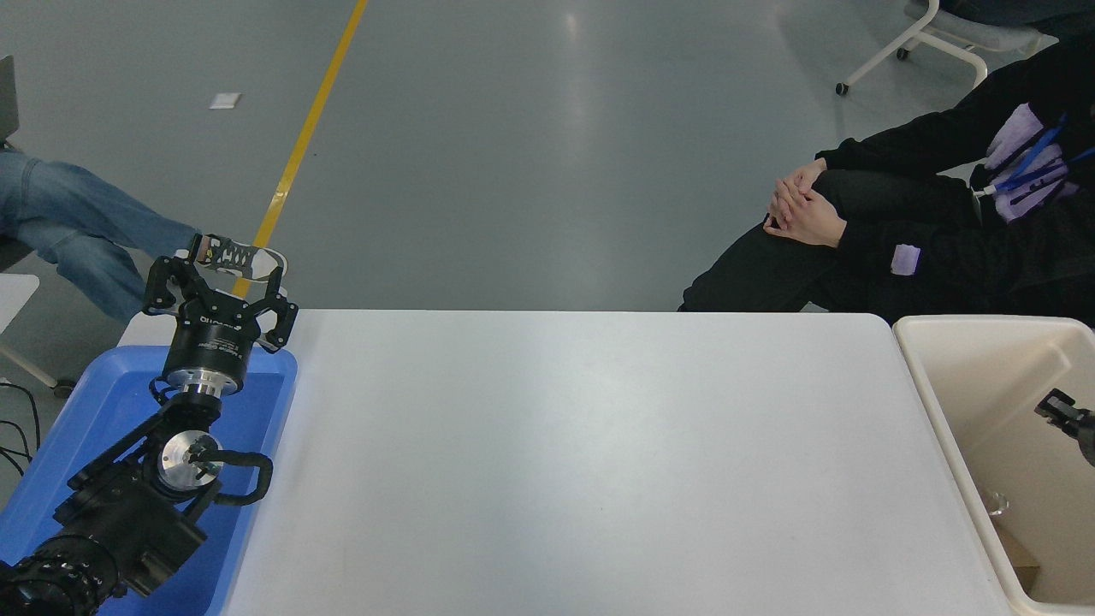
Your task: Pick up paper ball place in dustbin
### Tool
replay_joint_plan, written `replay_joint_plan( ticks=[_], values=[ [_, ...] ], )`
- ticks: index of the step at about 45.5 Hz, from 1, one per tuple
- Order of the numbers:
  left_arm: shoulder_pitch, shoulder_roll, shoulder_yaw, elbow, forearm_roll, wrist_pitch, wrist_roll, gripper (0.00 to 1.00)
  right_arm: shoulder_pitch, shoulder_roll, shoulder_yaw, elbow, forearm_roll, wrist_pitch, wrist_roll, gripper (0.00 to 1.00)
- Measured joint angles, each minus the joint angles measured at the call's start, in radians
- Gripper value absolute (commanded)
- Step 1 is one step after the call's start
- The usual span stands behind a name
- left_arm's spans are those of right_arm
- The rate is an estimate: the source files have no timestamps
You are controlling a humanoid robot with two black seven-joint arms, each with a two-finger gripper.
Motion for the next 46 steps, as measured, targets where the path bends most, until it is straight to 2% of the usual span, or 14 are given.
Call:
replay_joint_plan(
  ticks=[2, 5, 9, 20, 29, 36, 46],
  values=[
    [0.000, 0.000, 0.000, 0.000, 0.000, 0.000, 0.000, 0.99, 0.019, -0.008, -0.002, 0.022, 0.000, 0.001, 0.000, 0.74],
    [0.000, 0.000, 0.000, 0.000, 0.000, 0.000, 0.000, 0.99, 0.045, -0.021, -0.004, 0.055, 0.000, 0.002, 0.000, 0.89],
    [0.000, 0.000, 0.000, 0.000, 0.000, 0.000, 0.000, 0.99, 0.092, -0.040, -0.012, 0.104, 0.001, 0.004, 0.000, 1.00],
    [0.000, 0.000, 0.000, 0.000, 0.000, 0.000, 0.000, 0.99, 0.286, -0.079, -0.096, 0.321, 0.009, 0.043, 0.000, 1.00],
    [0.000, 0.000, 0.000, 0.000, 0.000, 0.000, 0.000, 0.99, 0.491, -0.072, -0.194, 0.470, 0.012, 0.195, 0.002, 1.00],
    [0.000, 0.000, 0.000, 0.000, 0.000, 0.000, 0.000, 0.99, 0.621, -0.019, -0.268, 0.524, 0.014, 0.344, 0.002, 1.00],
    [0.000, 0.000, 0.000, 0.000, 0.000, 0.000, 0.000, 0.99, 0.833, 0.112, -0.359, 0.571, 0.014, 0.617, 0.002, 1.00]
  ],
)
